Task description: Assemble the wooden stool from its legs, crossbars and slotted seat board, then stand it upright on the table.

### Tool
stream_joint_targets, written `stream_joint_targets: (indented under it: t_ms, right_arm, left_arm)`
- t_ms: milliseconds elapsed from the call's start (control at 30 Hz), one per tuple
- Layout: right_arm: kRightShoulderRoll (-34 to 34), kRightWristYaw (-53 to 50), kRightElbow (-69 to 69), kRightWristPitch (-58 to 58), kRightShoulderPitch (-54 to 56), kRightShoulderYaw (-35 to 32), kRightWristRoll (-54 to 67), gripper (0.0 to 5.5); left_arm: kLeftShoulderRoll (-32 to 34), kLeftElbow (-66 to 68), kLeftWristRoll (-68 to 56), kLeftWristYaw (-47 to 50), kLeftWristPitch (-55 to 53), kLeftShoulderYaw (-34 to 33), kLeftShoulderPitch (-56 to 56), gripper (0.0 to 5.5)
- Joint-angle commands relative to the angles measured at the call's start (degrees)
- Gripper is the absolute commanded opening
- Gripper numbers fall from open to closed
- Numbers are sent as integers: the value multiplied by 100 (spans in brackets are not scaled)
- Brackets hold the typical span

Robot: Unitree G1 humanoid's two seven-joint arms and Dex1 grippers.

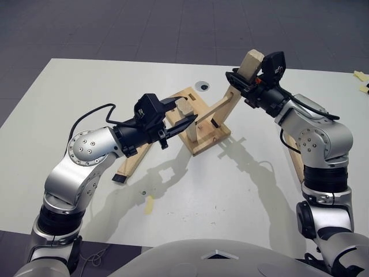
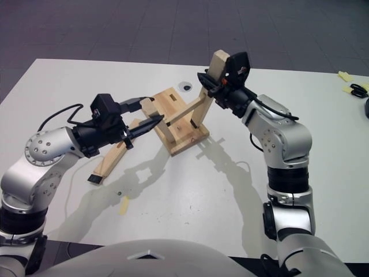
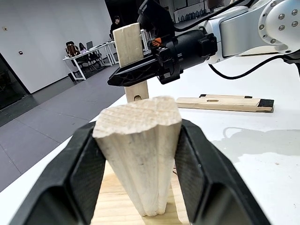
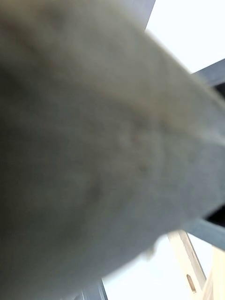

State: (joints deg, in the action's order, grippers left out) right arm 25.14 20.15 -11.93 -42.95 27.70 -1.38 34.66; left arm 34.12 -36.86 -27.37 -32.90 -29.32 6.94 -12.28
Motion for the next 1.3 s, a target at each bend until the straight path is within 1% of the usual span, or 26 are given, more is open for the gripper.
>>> stream_joint_targets:
  t_ms: [33,100,200,233,467,600,633,700,800,900,1000,1033,1133,1233,1300]
  right_arm:
    - [41,-188,363,-2986,-1252,1014,328,103]
    - [133,-324,255,-3100,-1360,918,407,103]
    - [561,64,-239,-2317,-1363,1436,259,103]
    - [589,86,-287,-2146,-1320,1498,209,103]
    - [251,-364,-46,-1797,-1058,1198,91,103]
    - [103,-401,-167,-1418,-1014,1063,155,103]
    - [74,-396,-209,-1333,-1004,1011,194,103]
    - [29,-402,-252,-1137,-988,919,203,103]
    - [-100,-484,-250,-901,-922,740,206,103]
    - [-257,-537,-190,-532,-806,541,123,103]
    - [-336,-479,-173,-424,-747,428,140,103]
    - [-353,-461,-186,-429,-740,401,169,139]
    - [-426,-418,-233,-422,-729,306,230,187]
    - [-503,-426,-226,-435,-714,199,216,227]
    - [-534,-440,-205,-429,-696,139,198,257]
  left_arm:
    - [77,209,427,-15,-577,850,190,203]
    - [115,190,425,-40,-589,855,191,203]
    - [126,227,441,-91,-579,875,122,203]
    - [121,239,447,-99,-578,886,95,203]
    - [181,280,468,-188,-564,880,31,203]
    - [203,294,450,-191,-578,861,15,203]
    - [183,303,426,-163,-595,835,-2,239]
    - [28,332,236,-36,-703,670,-74,267]
    - [-113,372,119,34,-834,470,-196,324]
    - [-83,397,112,-51,-888,466,-214,370]
    - [-67,370,100,-158,-938,504,-194,416]
    - [-68,366,83,-193,-958,508,-189,435]
    - [-69,367,89,-269,-978,507,-198,488]
    - [-82,380,87,-303,-987,489,-229,530]
    - [-88,389,86,-329,-989,482,-252,540]
